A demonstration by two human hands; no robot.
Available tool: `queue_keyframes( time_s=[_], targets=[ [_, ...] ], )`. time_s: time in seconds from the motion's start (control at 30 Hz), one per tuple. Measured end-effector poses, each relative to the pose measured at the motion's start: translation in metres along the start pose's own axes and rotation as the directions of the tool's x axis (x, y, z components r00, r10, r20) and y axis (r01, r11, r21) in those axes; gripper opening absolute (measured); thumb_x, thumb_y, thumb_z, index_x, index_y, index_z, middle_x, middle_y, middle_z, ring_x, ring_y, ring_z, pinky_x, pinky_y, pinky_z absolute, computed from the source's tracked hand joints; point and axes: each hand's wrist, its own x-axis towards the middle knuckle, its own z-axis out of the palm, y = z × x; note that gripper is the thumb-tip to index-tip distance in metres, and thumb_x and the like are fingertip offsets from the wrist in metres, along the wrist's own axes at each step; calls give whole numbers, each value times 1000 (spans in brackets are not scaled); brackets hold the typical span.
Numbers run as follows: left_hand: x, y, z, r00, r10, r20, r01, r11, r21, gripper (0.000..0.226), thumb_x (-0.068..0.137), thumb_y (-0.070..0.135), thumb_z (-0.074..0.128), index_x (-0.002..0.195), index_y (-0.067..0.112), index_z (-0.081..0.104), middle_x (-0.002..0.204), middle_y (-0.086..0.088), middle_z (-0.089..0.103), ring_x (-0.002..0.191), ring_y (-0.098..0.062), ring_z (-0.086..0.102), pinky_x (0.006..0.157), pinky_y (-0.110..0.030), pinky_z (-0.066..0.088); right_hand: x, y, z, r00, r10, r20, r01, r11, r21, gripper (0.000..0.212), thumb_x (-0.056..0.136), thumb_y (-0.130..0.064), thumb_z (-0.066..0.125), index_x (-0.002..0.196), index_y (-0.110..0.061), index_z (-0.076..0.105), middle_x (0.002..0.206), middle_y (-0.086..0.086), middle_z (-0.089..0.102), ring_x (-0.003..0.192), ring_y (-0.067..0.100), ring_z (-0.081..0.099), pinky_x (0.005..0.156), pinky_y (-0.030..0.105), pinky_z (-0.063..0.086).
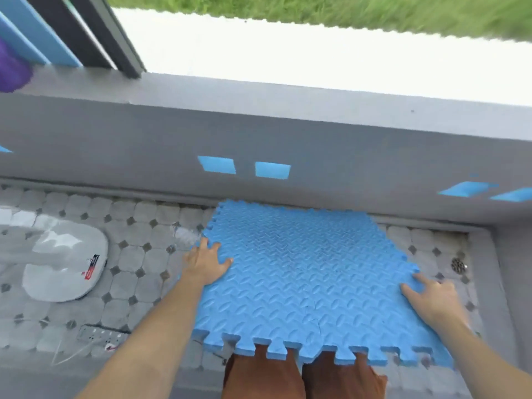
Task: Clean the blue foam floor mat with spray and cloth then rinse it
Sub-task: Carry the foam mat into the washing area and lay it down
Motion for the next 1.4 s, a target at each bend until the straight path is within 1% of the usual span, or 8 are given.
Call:
queue_keyframes(
  time_s=[0.23,0.37,0.5,0.73,0.9,1.1,1.23,1.4],
  targets=[
    [21,164,-19,934,347,80,-356,911,206,74,86,70,37,145,26,33,152,1,25,134,-29,35,106,-50,30,-12,157,-6,953,301,-37,-289,938,193,60,84,-59,50,137,-32,53,138,15,49,131,29,40,104,44,43],
    [17,258,-16,864,492,110,-498,798,340,71,87,70,37,144,27,34,152,3,26,133,-28,36,104,-48,32,-29,244,18,884,467,12,-456,857,240,73,75,-72,37,135,-35,54,136,13,54,128,30,42,104,44,43],
    [6,340,-5,795,582,170,-590,677,441,72,87,70,35,145,28,32,153,4,23,134,-28,35,104,-48,30,-48,315,55,820,571,29,-550,773,318,91,64,-79,21,134,-32,55,116,10,65,118,31,47,101,45,45],
    [-6,468,25,697,662,274,-677,483,555,69,87,70,33,144,30,33,153,4,23,133,-28,35,102,-45,32,-76,354,44,691,716,99,-662,572,484,57,86,-56,48,137,-31,53,128,13,51,121,32,51,99,43,45],
    [-6,538,56,647,688,329,-713,392,581,70,87,70,34,145,30,31,151,2,25,133,-27,35,103,-44,33,-66,384,62,622,759,192,-711,445,544,56,88,-51,52,139,-28,52,123,15,47,116,36,53,99,43,43],
    [18,620,88,605,681,413,-733,274,622,72,86,70,36,145,30,30,148,3,27,130,-24,37,103,-43,32,-35,403,107,535,773,340,-776,291,559,54,87,-48,52,137,-28,55,121,18,54,119,33,51,98,42,45],
    [60,687,125,563,677,474,-754,187,629,76,86,70,37,149,29,24,147,2,27,130,-25,38,104,-43,33,9,415,131,489,781,389,-796,216,566,51,88,-45,51,137,-30,54,123,16,53,118,33,53,97,41,45],
    [126,757,191,527,722,447,-754,156,638,76,86,67,43,149,29,24,145,1,31,128,-27,41,100,-45,36,93,431,184,464,792,398,-790,165,591,60,85,-51,45,140,-29,52,117,18,57,122,34,49,98,44,47]
  ],
)
